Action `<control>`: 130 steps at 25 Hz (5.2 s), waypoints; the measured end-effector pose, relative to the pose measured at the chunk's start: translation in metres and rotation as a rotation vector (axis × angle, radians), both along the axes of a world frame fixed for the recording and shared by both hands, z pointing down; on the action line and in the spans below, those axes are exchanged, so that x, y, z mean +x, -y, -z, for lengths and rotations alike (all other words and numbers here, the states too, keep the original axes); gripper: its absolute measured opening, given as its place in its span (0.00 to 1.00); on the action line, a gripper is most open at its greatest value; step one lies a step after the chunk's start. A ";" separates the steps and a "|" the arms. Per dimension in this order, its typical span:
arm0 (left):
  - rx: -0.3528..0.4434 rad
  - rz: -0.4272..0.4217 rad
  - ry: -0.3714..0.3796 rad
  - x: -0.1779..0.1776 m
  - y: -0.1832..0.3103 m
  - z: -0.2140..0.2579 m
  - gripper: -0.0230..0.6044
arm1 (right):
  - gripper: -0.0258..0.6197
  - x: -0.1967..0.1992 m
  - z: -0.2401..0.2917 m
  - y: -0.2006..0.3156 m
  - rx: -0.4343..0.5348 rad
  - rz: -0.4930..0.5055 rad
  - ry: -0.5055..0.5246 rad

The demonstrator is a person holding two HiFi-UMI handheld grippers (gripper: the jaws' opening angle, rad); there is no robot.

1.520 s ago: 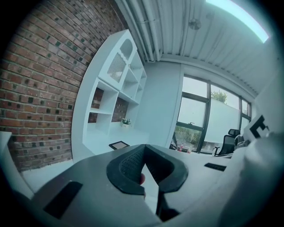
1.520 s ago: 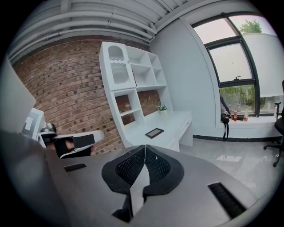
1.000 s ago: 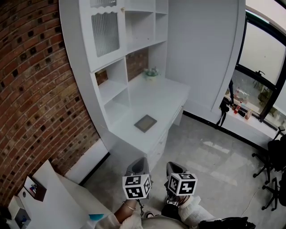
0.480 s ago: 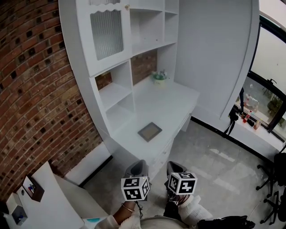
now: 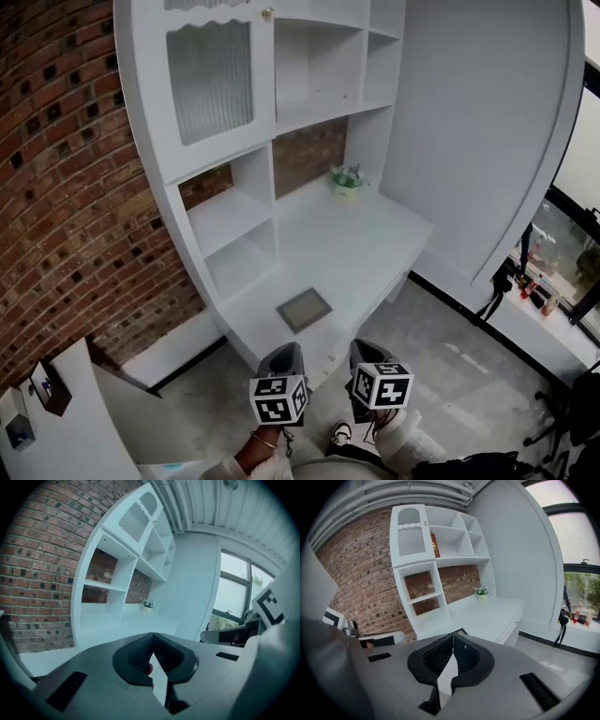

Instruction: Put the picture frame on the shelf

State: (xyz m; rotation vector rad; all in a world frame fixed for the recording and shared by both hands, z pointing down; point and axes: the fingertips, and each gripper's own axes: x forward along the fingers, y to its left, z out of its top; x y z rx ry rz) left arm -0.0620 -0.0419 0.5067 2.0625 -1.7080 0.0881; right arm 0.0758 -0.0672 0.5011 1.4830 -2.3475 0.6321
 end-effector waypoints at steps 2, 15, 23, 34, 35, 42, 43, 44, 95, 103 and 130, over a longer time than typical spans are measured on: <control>-0.007 0.012 0.000 0.010 0.018 0.000 0.05 | 0.08 0.010 0.000 0.022 -0.003 0.018 -0.003; -0.106 0.150 0.003 0.024 0.084 -0.029 0.05 | 0.08 0.026 -0.034 0.115 -0.087 0.143 0.039; -0.143 0.127 0.020 0.014 0.119 -0.044 0.05 | 0.08 0.020 -0.050 0.150 -0.131 0.134 0.063; -0.134 0.010 0.009 0.014 0.159 -0.045 0.05 | 0.08 0.002 -0.054 0.175 -0.143 0.143 0.050; -0.138 -0.001 0.013 0.014 0.160 -0.047 0.05 | 0.08 0.001 -0.057 0.176 -0.150 0.145 0.048; -0.192 -0.042 0.042 0.013 0.165 -0.070 0.05 | 0.08 -0.005 -0.079 0.180 -0.203 0.135 0.046; -0.200 -0.049 0.041 0.013 0.166 -0.073 0.05 | 0.08 -0.006 -0.082 0.181 -0.211 0.135 0.047; -0.208 -0.056 0.041 0.013 0.166 -0.077 0.05 | 0.08 -0.007 -0.085 0.181 -0.219 0.135 0.046; -0.494 -0.568 0.339 -0.024 0.230 -0.195 0.30 | 0.08 -0.038 -0.185 0.253 -0.449 0.121 -0.033; -0.516 -0.639 0.276 -0.018 0.228 -0.202 0.22 | 0.08 -0.033 -0.188 0.254 -0.453 0.106 -0.024; -0.502 -0.570 0.136 -0.003 0.213 -0.193 0.14 | 0.08 -0.010 -0.167 0.236 -0.379 0.049 -0.020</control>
